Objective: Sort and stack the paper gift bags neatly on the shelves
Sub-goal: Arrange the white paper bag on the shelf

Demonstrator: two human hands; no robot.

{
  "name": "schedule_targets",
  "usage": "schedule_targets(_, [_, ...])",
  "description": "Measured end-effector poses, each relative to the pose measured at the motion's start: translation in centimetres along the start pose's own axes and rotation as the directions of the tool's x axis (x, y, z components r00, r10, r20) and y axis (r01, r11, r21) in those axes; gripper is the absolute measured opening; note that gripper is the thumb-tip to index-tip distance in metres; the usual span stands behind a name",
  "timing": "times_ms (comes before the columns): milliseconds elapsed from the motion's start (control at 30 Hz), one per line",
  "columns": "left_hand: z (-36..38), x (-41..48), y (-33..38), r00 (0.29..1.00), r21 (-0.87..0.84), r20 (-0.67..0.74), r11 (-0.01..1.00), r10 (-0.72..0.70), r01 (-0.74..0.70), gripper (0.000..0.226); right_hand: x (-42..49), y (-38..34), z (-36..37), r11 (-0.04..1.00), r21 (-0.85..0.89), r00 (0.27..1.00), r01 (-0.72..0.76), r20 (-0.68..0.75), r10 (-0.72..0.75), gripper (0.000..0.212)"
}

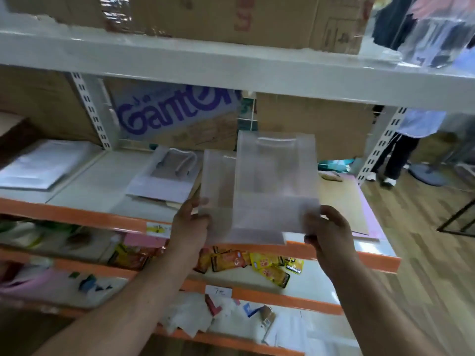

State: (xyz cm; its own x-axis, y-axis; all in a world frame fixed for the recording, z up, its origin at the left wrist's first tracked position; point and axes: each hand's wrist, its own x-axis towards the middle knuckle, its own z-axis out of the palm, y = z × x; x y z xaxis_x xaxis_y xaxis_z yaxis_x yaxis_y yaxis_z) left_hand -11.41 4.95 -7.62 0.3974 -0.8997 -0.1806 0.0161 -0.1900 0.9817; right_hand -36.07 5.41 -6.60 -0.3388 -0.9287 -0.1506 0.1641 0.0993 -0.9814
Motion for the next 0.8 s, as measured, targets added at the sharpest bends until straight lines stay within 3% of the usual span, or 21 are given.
schedule_targets(167, [-10.0,0.9,-1.0,1.0,-0.061,-0.024,0.998,-0.011,0.009,0.049,-3.8,1.7,8.1,1.0,-0.013,0.996,-0.022,0.091,0.023,0.027])
schedule_targets(433, [-27.6,2.7,-2.3,0.988,-0.082,-0.154,0.997,-0.001,-0.011,0.028,-11.2,5.2,22.6,0.995,0.033,0.984,-0.096,0.151,0.09,0.032])
schedule_targets(500, [-31.3,3.3,-2.7,0.982,-0.061,-0.186,0.998,-0.005,-0.006,0.027,-12.7,5.7,26.0,0.996,0.007,0.979,-0.085,0.187,0.083,0.025])
schedule_targets(800, [-41.2,6.7,-2.2,0.949,-0.035,-0.311,0.998,-0.052,0.044,0.036,-13.5,7.7,38.0,0.989,-0.042,0.957,-0.14,0.25,0.146,0.022])
